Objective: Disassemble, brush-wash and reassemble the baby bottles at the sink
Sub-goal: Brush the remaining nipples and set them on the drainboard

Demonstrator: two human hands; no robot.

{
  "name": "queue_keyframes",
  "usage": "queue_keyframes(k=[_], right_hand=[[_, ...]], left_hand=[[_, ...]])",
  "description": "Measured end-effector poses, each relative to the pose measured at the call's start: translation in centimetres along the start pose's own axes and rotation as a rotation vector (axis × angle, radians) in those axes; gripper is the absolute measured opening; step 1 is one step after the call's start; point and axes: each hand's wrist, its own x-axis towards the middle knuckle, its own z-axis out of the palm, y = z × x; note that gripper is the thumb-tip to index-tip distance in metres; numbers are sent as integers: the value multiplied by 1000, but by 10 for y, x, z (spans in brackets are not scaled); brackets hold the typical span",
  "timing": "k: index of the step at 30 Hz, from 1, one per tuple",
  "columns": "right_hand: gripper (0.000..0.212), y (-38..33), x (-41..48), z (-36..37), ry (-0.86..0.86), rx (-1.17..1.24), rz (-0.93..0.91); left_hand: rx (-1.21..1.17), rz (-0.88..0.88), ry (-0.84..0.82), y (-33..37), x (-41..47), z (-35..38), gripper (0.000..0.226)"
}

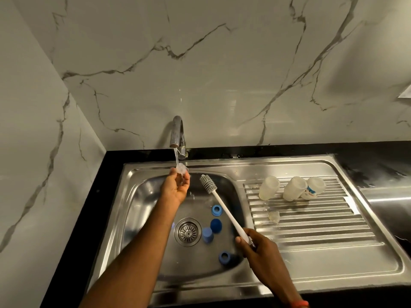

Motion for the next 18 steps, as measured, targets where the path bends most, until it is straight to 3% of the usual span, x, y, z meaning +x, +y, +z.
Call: queue_keyframes(k=[2,5,11,18], right_hand=[[24,-1,6,3,-8,-16,-5],[26,-4,12,8,-26,-24,-22],[25,-5,19,9,-41,-1,-30],[27,-1,21,4,-23,-9,-30]], left_hand=[[58,19,-5,5,1,-3,23],[101,104,-71,10,-3,-3,4],[652,438,-99,7,2,-5,27],[910,655,-150,8,0,-14,23]])
